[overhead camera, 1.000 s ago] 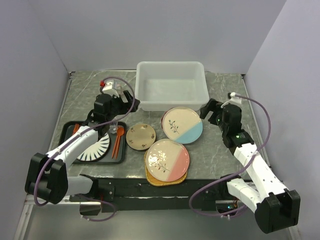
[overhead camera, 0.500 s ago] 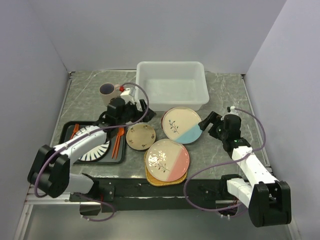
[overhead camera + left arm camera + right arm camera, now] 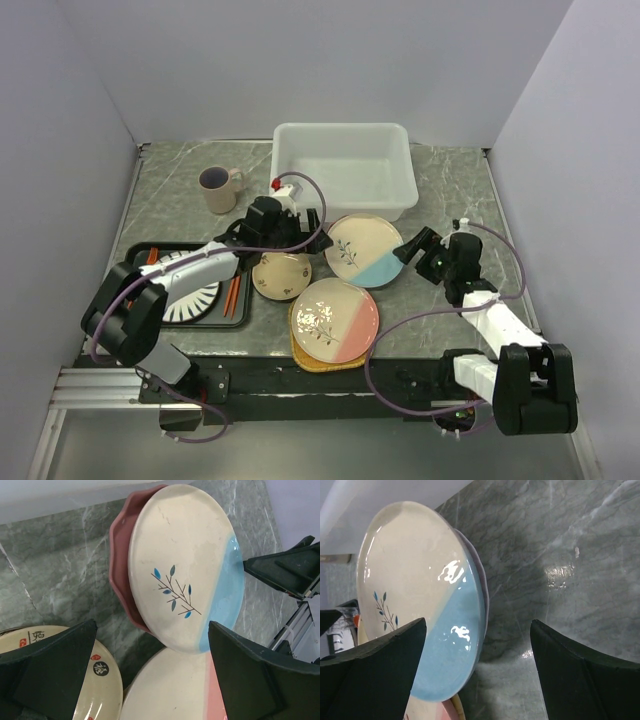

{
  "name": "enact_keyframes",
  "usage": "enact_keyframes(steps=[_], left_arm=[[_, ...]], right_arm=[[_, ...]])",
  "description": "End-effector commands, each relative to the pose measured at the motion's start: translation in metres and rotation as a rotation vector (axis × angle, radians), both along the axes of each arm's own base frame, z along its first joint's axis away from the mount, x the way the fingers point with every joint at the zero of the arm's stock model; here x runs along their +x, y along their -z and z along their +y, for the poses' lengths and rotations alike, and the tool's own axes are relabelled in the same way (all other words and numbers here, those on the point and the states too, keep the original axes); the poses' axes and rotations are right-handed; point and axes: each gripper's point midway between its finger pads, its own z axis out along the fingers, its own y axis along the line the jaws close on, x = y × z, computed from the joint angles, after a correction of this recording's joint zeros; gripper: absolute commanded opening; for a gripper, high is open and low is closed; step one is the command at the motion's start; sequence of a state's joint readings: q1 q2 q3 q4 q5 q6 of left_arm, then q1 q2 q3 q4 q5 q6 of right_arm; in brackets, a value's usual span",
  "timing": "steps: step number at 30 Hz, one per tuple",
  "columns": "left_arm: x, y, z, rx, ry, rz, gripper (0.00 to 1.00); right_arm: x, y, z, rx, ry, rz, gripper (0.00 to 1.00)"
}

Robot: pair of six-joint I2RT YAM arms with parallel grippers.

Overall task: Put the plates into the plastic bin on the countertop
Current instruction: Pick up the plate at the center of the board.

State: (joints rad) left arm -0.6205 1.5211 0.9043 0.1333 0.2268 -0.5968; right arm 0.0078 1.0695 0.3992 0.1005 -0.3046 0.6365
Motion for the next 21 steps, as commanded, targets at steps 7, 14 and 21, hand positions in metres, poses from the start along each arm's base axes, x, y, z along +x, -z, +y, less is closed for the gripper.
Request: enact_keyframes(steps=[7,14,21], left_arm=[[0.01,-0.014,-0.018,-0.015,0.014,-0.032,0.99],[0.015,-0.01,-0.028,-0.019,0.018,-0.022,0.99],[0.015,-0.008,-0.036,-0.017,0.034,-0.018,0.99]], right_arm=[[0.013,-0.002,-0.002,0.052,0.001,-0.04,0.77],[0.017,0.002,0.001,0.079,-0.017,-0.038,0.65],[0.017,0.007,0.004,0.098,-0.031,-0.034,0.59]])
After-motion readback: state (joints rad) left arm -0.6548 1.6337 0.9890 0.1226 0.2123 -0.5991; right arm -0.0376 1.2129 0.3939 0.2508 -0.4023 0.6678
